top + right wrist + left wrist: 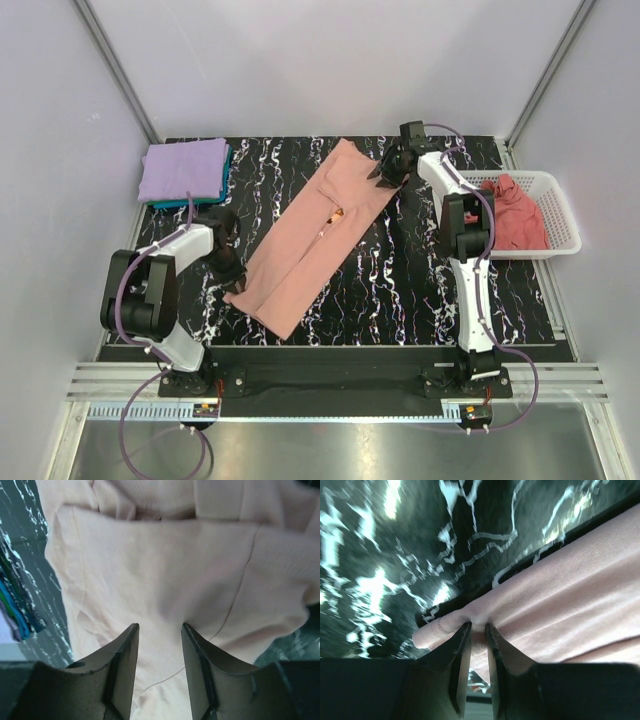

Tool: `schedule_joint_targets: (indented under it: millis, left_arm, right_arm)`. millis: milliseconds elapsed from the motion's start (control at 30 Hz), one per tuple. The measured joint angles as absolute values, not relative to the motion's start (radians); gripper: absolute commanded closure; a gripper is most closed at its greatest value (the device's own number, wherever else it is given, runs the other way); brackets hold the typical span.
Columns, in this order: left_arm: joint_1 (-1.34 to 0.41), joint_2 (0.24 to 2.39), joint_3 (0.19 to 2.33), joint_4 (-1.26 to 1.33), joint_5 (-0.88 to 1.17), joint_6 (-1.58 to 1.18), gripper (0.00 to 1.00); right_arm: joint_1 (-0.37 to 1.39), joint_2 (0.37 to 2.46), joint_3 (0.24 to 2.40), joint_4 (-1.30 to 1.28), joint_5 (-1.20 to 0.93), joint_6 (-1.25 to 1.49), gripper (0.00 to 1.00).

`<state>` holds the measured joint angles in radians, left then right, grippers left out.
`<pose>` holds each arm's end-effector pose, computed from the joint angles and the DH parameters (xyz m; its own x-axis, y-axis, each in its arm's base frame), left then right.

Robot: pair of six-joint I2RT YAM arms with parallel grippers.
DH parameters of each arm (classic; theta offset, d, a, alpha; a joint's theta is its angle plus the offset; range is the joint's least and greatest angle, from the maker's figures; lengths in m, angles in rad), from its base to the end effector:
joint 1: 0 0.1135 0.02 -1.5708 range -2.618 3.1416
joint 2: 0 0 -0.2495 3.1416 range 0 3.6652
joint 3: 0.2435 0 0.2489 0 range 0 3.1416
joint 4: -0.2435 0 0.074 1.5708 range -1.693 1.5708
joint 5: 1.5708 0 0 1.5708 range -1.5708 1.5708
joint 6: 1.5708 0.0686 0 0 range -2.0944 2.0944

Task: Fold and stack the t-shirts
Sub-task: Fold the tshirt

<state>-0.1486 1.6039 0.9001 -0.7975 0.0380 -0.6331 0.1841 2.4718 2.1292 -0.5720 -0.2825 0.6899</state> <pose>0.2579 -0.0412 0.1101 -0.8845 -0.4654 -0.0336 -0.4623 0.8838 -0.0716 0.5358 0.1192 0.1329 -0.8191 0.4692 -0.3300 0.2312 0.7965 0.5587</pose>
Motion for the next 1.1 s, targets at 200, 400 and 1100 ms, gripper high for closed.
schedule_joint_targets:
  millis: [200,400,1100]
  left_arm:
    - [-0.168,1.597,0.881,-0.81,0.104,-0.694,0.74]
    - [-0.202,1.597,0.884,-0.848,0.094,-0.728,0.73]
    - [-0.291,1.586,1.23,-0.984,-0.059,-0.698,0.65]
  right_arm:
    - [0.157,2.595,2.335,-0.655,-0.281,0.561,0.5]
    - [0.154,2.648,2.437,-0.725,-0.274,0.473,0.48]
    - [0.128,2.699,2.488,-0.544,-0.323,0.495,0.45]
